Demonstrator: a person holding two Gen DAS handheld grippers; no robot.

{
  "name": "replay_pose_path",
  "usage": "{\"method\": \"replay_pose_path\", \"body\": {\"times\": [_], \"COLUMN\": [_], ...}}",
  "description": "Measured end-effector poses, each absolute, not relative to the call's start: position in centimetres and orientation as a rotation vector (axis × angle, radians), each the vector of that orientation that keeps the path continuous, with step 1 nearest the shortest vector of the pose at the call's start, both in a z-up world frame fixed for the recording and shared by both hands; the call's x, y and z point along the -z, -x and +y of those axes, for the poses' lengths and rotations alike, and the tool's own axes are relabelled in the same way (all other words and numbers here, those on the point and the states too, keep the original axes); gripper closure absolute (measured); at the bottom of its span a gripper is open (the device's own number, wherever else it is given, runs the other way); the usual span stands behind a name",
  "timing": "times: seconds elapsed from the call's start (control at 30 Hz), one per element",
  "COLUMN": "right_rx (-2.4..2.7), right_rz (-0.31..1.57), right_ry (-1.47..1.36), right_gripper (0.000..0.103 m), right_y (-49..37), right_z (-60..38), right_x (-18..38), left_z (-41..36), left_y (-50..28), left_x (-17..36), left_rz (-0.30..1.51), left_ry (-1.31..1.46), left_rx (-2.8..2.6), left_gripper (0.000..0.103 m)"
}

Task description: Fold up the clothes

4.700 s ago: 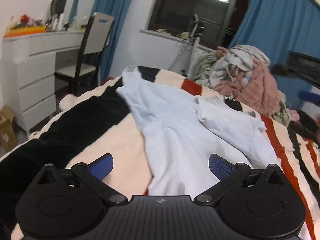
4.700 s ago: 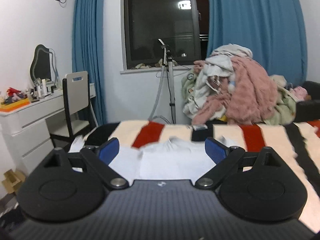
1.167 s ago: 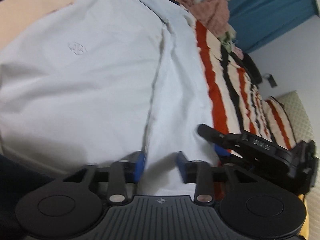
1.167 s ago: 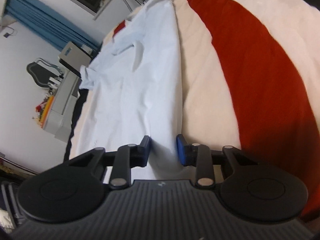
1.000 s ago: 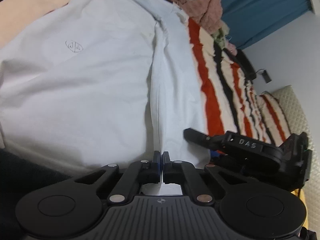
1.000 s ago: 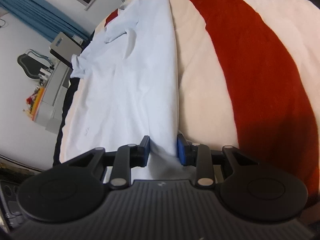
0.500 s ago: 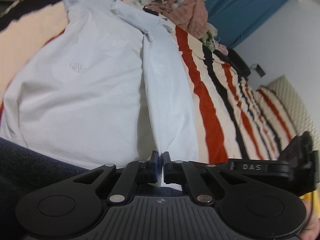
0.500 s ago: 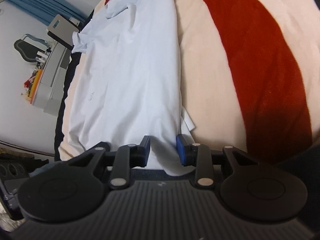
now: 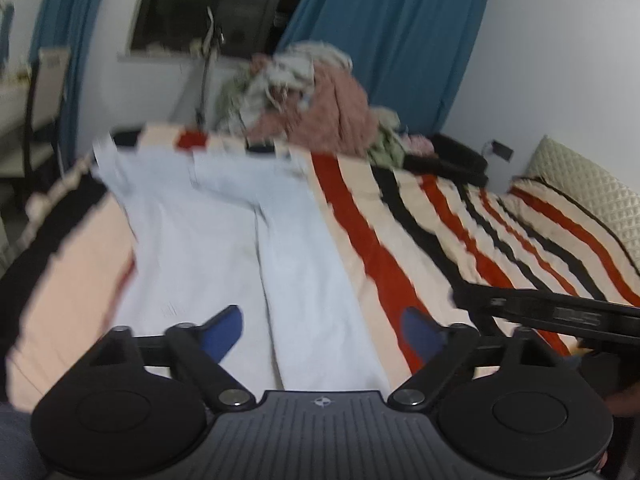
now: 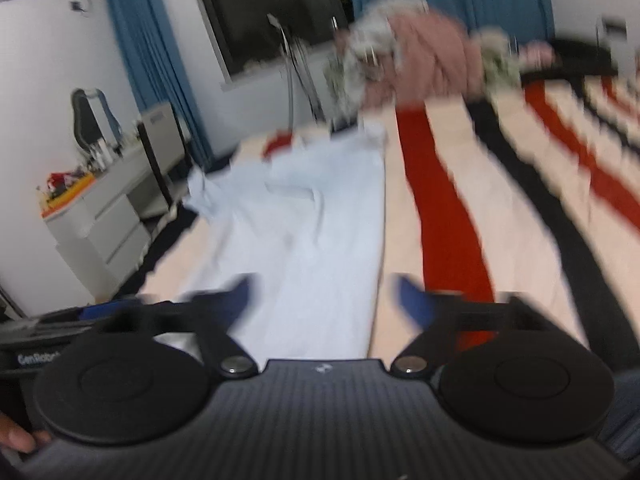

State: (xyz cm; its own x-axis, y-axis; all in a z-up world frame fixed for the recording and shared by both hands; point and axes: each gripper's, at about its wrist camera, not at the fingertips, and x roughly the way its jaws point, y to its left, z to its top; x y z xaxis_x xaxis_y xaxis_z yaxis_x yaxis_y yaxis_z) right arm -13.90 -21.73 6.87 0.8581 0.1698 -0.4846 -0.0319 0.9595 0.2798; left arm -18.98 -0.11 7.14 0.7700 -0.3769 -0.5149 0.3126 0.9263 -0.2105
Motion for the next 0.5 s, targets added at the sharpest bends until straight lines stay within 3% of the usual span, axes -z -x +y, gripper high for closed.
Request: {"method": "replay_pose_path", "body": {"times": [0.3, 0.5], "right_rx": [-0.089, -0.127], "right_rz": [0.362, 0.286], "right_ry": [-0.219, -0.275], "right_gripper": [0.006, 0.006], "right_y": [13.4, 10.4], "right_z": [-20.5, -19.3], "right_x": [-14.9, -18.5], "left_z": [2.9, 4.6], "left_y": [19.0, 13.0], "left_x": [-17.7, -20.9], "left_rz": [0.502, 0.548], "left_ry": [0.190, 0.196], "left_rx": [0.334, 0.320], "left_gripper": [0.001, 0.001]}}
